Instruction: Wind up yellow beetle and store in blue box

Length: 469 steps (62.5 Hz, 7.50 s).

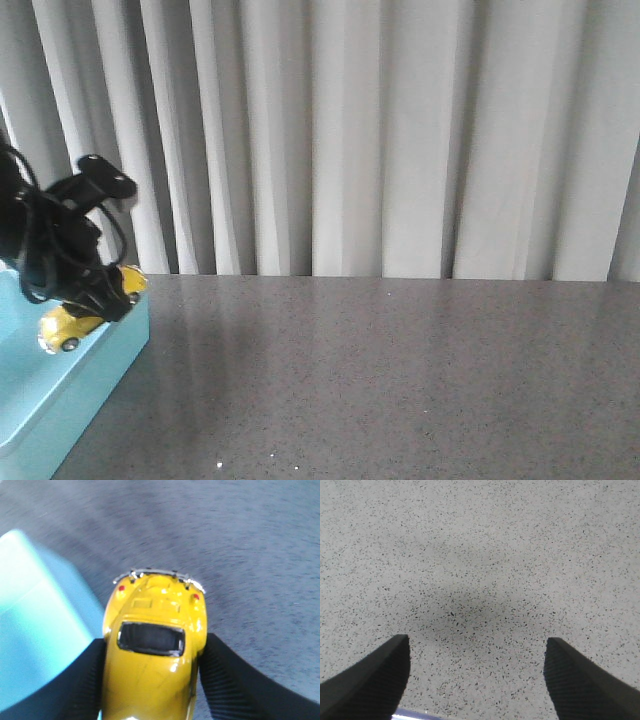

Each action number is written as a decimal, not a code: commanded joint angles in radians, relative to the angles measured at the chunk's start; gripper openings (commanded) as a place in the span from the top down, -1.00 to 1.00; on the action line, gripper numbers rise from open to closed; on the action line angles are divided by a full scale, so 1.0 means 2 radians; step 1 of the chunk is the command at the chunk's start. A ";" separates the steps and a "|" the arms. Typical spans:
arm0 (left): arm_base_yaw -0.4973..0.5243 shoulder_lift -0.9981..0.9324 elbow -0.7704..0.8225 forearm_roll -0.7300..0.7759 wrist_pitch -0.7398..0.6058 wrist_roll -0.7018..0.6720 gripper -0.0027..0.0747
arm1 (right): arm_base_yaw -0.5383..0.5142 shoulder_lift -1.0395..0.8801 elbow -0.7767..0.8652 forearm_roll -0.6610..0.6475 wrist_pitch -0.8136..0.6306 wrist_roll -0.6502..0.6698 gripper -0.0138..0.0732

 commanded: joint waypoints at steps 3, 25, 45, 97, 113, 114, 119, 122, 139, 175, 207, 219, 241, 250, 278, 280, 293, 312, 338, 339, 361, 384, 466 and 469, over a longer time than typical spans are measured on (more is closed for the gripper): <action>0.056 -0.024 -0.014 -0.001 -0.029 -0.051 0.39 | 0.000 -0.002 -0.014 -0.002 -0.024 -0.002 -0.55; 0.148 0.052 -0.014 -0.001 -0.082 -0.108 0.39 | 0.000 -0.002 -0.014 -0.002 -0.024 -0.002 -0.55; 0.149 0.123 -0.014 -0.002 -0.102 -0.108 0.39 | 0.000 -0.002 -0.014 -0.002 -0.024 -0.002 -0.55; 0.149 0.119 -0.014 -0.005 -0.074 -0.109 -0.42 | 0.000 -0.002 -0.014 -0.002 -0.024 -0.002 -0.55; 0.149 0.069 -0.014 -0.056 -0.055 -0.108 -0.42 | 0.000 -0.002 -0.014 -0.002 -0.024 -0.002 -0.55; 0.149 0.065 -0.014 -0.058 -0.053 -0.108 -0.42 | 0.000 -0.002 -0.014 -0.002 -0.024 -0.002 -0.55; 0.148 0.042 -0.014 -0.072 -0.045 -0.106 -0.42 | 0.000 -0.002 -0.014 -0.002 -0.024 -0.002 -0.55; 0.148 0.029 -0.014 -0.076 -0.041 -0.106 -0.42 | 0.000 -0.002 -0.014 -0.002 -0.024 -0.002 -0.55; 0.147 -0.057 0.001 -0.082 0.014 -0.118 -0.42 | 0.000 -0.002 -0.014 -0.002 -0.024 -0.002 -0.55; 0.104 -0.337 0.318 -0.093 -0.205 -0.117 -0.42 | 0.000 -0.002 -0.014 -0.002 -0.024 -0.002 -0.55; -0.049 -0.558 0.513 -0.036 -0.195 -0.110 -0.42 | 0.000 -0.002 -0.014 -0.002 -0.025 -0.002 -0.55; -0.047 -0.593 0.586 0.028 -0.230 -0.218 -0.37 | 0.000 -0.002 -0.014 -0.002 -0.026 -0.002 -0.55; -0.047 -0.594 0.688 0.055 -0.363 -0.288 0.04 | 0.000 -0.002 -0.014 -0.001 -0.022 -0.002 -0.38; -0.047 -0.594 0.696 0.053 -0.376 -0.288 0.49 | 0.000 -0.002 -0.014 0.002 -0.020 -0.002 -0.01; -0.047 -0.594 0.696 0.050 -0.379 -0.288 0.95 | 0.000 -0.002 -0.014 0.002 -0.022 -0.002 0.70; -0.047 -0.594 0.696 0.048 -0.379 -0.288 0.95 | 0.000 -0.002 -0.014 0.002 -0.022 -0.002 0.70; -0.047 -0.594 0.696 0.049 -0.378 -0.288 0.95 | 0.000 -0.002 -0.014 0.002 -0.022 -0.002 0.70; -0.046 -0.636 0.730 0.065 -0.404 -0.283 0.95 | 0.000 -0.002 -0.014 0.002 -0.021 -0.002 0.70; 0.006 -0.838 0.946 0.089 -0.606 -0.316 0.95 | 0.000 -0.002 -0.014 -0.003 -0.020 -0.002 0.70; 0.007 -0.843 0.950 0.089 -0.608 -0.317 0.95 | 0.000 -0.002 -0.014 -0.003 -0.020 -0.002 0.70; 0.007 -0.913 0.967 0.089 -0.620 -0.317 0.94 | 0.000 -0.002 -0.014 -0.003 -0.018 -0.002 0.70; 0.007 -0.913 0.967 0.089 -0.618 -0.317 0.94 | 0.000 -0.002 -0.014 -0.003 -0.020 -0.002 0.70; 0.007 -0.913 0.967 0.089 -0.616 -0.317 0.94 | -0.071 -0.405 0.404 0.035 -0.472 0.003 0.70; 0.007 -0.913 0.967 0.089 -0.616 -0.317 0.94 | -0.071 -0.404 0.404 0.035 -0.472 0.003 0.70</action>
